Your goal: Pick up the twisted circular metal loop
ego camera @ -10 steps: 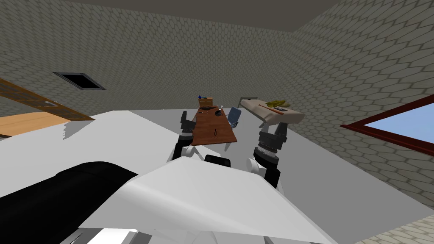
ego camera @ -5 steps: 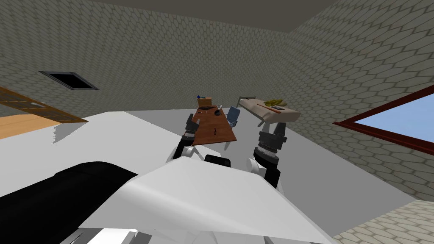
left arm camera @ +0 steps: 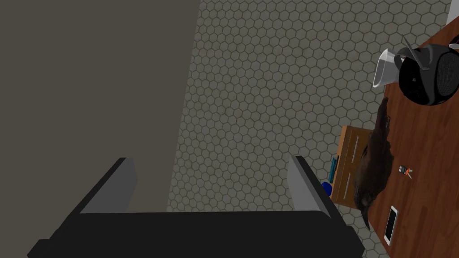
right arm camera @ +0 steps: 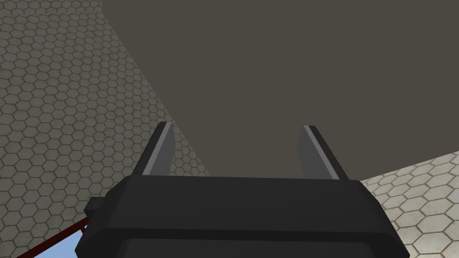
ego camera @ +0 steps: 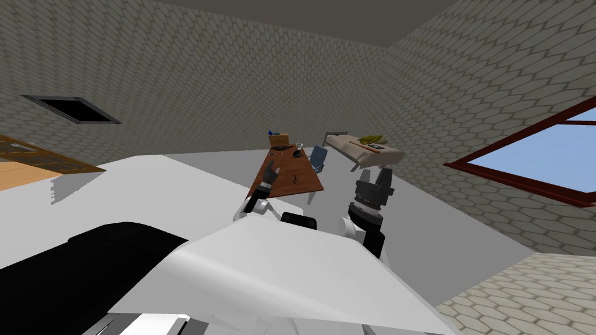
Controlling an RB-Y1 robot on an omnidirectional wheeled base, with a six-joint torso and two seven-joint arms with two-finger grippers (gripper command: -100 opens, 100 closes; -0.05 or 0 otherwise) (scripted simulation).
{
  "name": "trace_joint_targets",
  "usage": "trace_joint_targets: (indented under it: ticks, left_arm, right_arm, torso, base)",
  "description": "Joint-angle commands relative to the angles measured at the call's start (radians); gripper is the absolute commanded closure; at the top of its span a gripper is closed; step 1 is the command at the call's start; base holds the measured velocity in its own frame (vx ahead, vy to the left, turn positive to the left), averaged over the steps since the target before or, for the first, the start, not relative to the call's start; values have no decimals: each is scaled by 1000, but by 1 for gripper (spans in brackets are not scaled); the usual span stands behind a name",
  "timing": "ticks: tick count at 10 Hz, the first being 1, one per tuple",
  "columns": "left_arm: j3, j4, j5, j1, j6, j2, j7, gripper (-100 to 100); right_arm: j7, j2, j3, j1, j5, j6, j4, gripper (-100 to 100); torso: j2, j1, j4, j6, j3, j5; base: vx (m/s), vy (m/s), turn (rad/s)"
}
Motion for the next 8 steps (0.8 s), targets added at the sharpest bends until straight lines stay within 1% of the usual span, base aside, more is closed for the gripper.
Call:
trace_joint_targets:
  ticks: [1,3,4,6,7,8]
  left_arm:
    - [-11,29,3,-6,0,6,-1,-100]
    - [-33,92,20,-34,28,29,2,-100]
    - [-33,92,20,-34,28,29,2,-100]
    - [-56,148,36,-64,58,48,5,-100]
    - [-56,158,36,-64,58,48,5,-100]
    - [-67,192,43,-80,75,58,5,-100]
  right_arm:
    - [0,0,0,0,0,0,0,0]
    - [0,0,0,0,0,0,0,0]
    - [0,0,0,0,0,0,0,0]
    - [0,0,0,0,0,0,0,0]
    - [0,0,0,0,0,0,0,0]
    - [0,0,0,0,0,0,0,0]
  torso:
    - [0,0,0,0,0,0]
    - [-2,0,0,0,-1,0]
    - [-1,0,0,0,-1,0]
    - [-2,0,0,0,-1,0]
    - [-2,-1,0,0,-1,0]
    - [-2,-1,0,0,-1,0]
  base:
    - [-44,18,-28]
    - [-45,14,-80]
    - [-47,17,-28]
    - [-47,10,-88]
    - [-41,8,-38]
    - [-43,12,-65]
